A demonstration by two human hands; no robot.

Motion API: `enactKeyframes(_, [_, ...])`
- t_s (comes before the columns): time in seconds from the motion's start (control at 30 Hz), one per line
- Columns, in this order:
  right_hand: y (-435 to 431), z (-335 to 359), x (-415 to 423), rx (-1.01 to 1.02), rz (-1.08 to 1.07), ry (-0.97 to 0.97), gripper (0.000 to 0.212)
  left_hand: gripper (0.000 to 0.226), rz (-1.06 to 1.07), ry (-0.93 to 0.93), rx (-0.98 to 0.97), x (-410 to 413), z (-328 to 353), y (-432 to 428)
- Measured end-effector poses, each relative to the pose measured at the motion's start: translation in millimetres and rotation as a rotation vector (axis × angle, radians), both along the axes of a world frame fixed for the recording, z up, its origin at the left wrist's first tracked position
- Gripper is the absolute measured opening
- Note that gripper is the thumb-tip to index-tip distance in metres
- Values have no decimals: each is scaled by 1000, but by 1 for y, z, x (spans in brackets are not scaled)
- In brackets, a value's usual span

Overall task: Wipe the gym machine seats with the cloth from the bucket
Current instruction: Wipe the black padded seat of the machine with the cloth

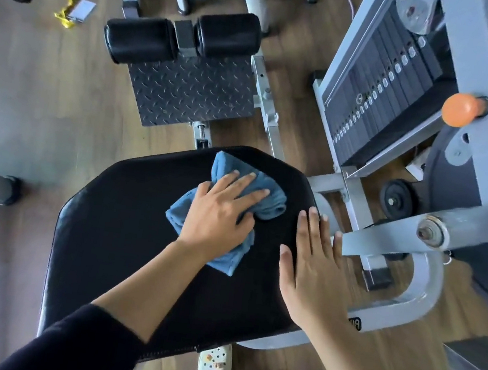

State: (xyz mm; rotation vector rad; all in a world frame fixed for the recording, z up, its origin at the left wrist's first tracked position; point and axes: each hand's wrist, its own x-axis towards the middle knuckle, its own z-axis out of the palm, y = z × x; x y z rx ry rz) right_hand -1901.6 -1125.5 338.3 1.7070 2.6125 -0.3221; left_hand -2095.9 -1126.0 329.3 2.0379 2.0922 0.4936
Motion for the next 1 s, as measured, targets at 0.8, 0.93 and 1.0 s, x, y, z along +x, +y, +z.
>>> enactKeyframes(0.8, [-6, 1, 10, 21, -1, 12, 64, 41, 287, 48, -87, 39, 13, -51])
enactKeyframes(0.93, [-9, 6, 9, 18, 22, 1, 65, 41, 251, 62, -63, 37, 18, -103])
enactKeyframes(1.0, [-13, 7, 3, 15, 61, -6, 66, 41, 312, 56, -47, 27, 21, -130])
